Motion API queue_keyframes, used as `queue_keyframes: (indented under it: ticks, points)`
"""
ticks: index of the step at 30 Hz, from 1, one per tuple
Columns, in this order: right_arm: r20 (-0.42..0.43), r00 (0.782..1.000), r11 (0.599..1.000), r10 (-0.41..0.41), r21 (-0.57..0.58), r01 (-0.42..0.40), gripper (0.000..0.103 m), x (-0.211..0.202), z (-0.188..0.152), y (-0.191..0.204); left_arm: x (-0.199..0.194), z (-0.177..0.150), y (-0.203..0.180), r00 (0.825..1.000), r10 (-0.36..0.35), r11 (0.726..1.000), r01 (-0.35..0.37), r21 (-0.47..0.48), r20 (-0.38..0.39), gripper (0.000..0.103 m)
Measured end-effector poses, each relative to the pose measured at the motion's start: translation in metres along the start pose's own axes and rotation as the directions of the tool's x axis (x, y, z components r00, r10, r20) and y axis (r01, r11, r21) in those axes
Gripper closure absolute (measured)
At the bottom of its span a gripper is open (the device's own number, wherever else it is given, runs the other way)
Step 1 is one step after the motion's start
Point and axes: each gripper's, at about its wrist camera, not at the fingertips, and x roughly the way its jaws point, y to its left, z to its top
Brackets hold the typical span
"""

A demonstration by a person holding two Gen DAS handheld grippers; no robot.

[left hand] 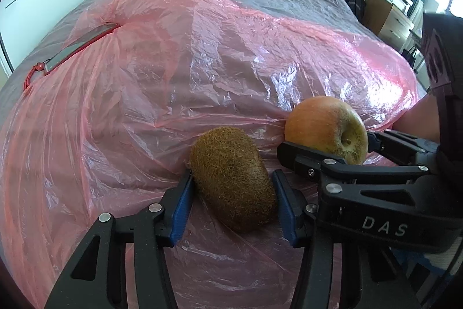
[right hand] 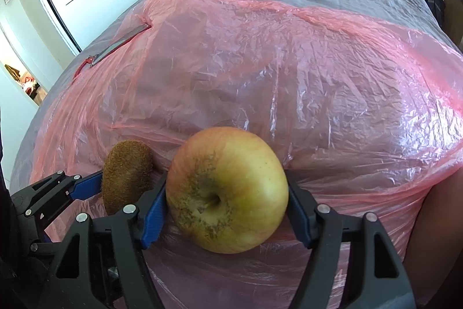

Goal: Organize fruits
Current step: 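Grasp and lift the kiwi with the left tool while the right grasps the apple, then carry the kiwi and apple in both tools past the kettle to the tray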

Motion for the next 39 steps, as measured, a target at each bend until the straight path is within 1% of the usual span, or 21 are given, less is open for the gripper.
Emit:
queue_keyframes:
  ticks: [5,18,25,32,39]
  points:
    - [0.018,0.999,0.998,0.041,0.047,-0.042,0.0,-0.006,0.0,-0.006,-0.006,0.002,0.011,0.998,-0.067,0.996,0.068,-0.05,0.012,0.056]
    - [0.076,0.996,0.997,0.051,0.049,-0.055,0.0,-0.038,0.003,-0.002,-0.034,0.006,0.015,0.993,-0.103,0.992,0.107,-0.066,0.057,0.056]
    - [0.079,0.995,0.997,0.053,0.059,-0.058,0.0,-0.054,-0.003,-0.003,-0.05,0.003,0.018,0.991,-0.112,0.99,0.117,-0.078,0.073,0.056]
    - [0.07,0.996,0.997,0.051,0.059,-0.055,0.0,-0.071,-0.022,0.0,-0.073,-0.007,0.019,0.992,-0.09,0.994,0.095,-0.058,0.083,0.056]
    - [0.064,0.995,0.997,0.07,0.038,-0.073,0.0,-0.095,-0.048,0.014,-0.101,-0.027,0.022,0.993,-0.077,0.995,0.082,-0.059,0.085,0.056]
